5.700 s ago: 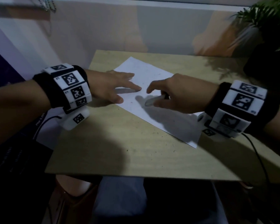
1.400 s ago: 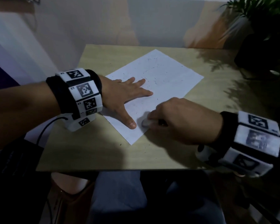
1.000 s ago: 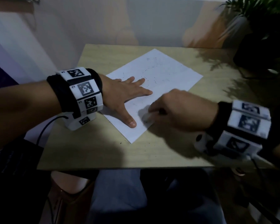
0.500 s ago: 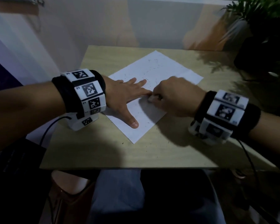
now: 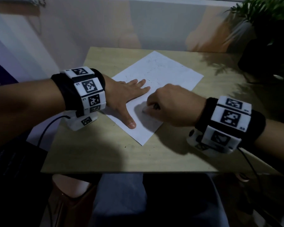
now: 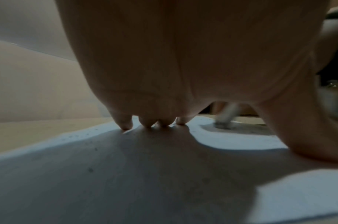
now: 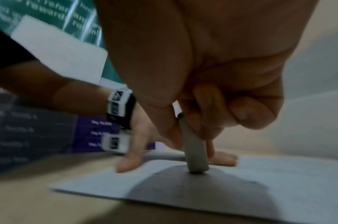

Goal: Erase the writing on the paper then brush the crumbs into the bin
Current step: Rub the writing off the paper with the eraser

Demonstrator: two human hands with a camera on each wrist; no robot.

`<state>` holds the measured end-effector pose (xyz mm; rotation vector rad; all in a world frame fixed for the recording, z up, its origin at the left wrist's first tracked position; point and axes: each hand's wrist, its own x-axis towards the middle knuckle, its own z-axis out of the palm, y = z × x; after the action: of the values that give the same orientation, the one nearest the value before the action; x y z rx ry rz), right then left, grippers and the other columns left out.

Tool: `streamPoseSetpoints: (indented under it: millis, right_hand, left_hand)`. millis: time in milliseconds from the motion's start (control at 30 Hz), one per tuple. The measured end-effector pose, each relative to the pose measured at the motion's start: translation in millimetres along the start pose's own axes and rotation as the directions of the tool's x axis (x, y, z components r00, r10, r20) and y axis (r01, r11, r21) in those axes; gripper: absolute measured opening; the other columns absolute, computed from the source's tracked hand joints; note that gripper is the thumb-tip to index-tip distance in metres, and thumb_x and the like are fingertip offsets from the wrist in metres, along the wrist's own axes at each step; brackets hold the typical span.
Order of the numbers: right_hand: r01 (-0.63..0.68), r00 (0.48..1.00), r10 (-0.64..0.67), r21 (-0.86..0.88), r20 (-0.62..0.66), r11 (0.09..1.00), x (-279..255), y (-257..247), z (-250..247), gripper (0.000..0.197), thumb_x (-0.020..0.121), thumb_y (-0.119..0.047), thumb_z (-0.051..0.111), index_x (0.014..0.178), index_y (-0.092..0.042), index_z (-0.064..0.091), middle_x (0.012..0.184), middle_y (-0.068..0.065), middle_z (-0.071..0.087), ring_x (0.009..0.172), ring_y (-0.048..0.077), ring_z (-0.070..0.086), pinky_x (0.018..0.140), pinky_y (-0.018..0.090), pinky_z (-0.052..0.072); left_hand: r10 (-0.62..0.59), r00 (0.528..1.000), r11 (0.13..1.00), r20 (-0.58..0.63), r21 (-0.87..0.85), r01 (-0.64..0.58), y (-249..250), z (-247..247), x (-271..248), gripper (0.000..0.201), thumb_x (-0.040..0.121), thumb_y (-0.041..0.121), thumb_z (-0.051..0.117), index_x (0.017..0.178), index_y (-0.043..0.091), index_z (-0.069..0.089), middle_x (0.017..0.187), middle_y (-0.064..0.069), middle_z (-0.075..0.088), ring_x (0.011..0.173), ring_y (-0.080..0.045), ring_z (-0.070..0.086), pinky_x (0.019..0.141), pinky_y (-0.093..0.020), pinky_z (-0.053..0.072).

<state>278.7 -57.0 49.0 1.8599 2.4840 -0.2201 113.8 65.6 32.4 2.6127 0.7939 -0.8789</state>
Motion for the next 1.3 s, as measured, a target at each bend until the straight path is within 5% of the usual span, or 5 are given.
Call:
streamPoseSetpoints:
  millis: [667,800,933,1100,1300]
  right_hand:
    - [-0.021,1.000,0.018,-0.096,-0.025,0.995,15.8,-0.3,2.3,0.031,0.102,-0.037,0.047,0.108,-0.017,0.070,0.098,0.006,0.069,0.084,0.025,0.060,0.069,0.031,0.041]
    - [0.088,0.992,-0.091,0.042,0.082,0.995,8.2,-12.9,-4.0,0.030,0.101,-0.041,0.051,0.096,-0.019,0.071,0.082,-0.002,0.062,0.078,0.021,0.056,0.070,0.032,0.040]
    - [-0.159,0.987,0.158,-0.068,-0.018,0.985,28.6,14.1,-6.2,0.035,0.101,-0.041,0.049,0.103,-0.014,0.069,0.097,0.011,0.069,0.085,0.030,0.061,0.069,0.032,0.042]
    - [-0.020,1.000,0.019,-0.050,-0.016,0.999,8.7,-27.7,3.5,0.020,0.101,-0.034,0.050,0.096,-0.018,0.062,0.082,-0.001,0.053,0.075,0.023,0.050,0.066,0.029,0.032]
    - [-0.165,0.985,0.168,-0.072,0.028,0.984,29.4,2.6,-11.1,0.036,0.100,-0.044,0.053,0.082,-0.013,0.054,0.078,0.005,0.058,0.073,0.026,0.055,0.067,0.031,0.043]
  left_hand:
    - [0.021,0.999,0.999,-0.034,-0.026,-0.022,-2.6,4.2,1.5,0.152,0.051,0.092,0.067,0.158,0.034,-0.024,0.164,0.006,-0.033,0.152,-0.014,-0.027,0.126,-0.043,-0.008]
    - [0.018,0.999,0.999,-0.029,-0.027,-0.019,-1.9,3.7,1.2,0.148,0.055,0.086,0.068,0.158,0.033,-0.024,0.164,0.006,-0.035,0.151,-0.014,-0.029,0.127,-0.043,-0.008]
    - [0.015,0.999,0.999,-0.039,-0.034,-0.017,0.5,2.3,-1.9,0.147,0.055,0.086,0.068,0.158,0.035,-0.024,0.166,0.006,-0.030,0.153,-0.014,-0.024,0.127,-0.043,-0.006]
    - [0.007,0.999,0.998,-0.039,-0.062,-0.009,4.3,3.6,-4.8,0.150,0.048,0.086,0.066,0.159,0.034,-0.022,0.164,0.003,-0.034,0.152,-0.017,-0.027,0.127,-0.046,-0.004]
    - [-0.137,0.990,0.985,-0.043,0.100,0.140,1.8,10.0,-12.7,0.150,0.048,0.101,0.042,0.155,0.026,-0.032,0.161,-0.005,-0.039,0.154,-0.025,-0.025,0.126,-0.046,-0.004]
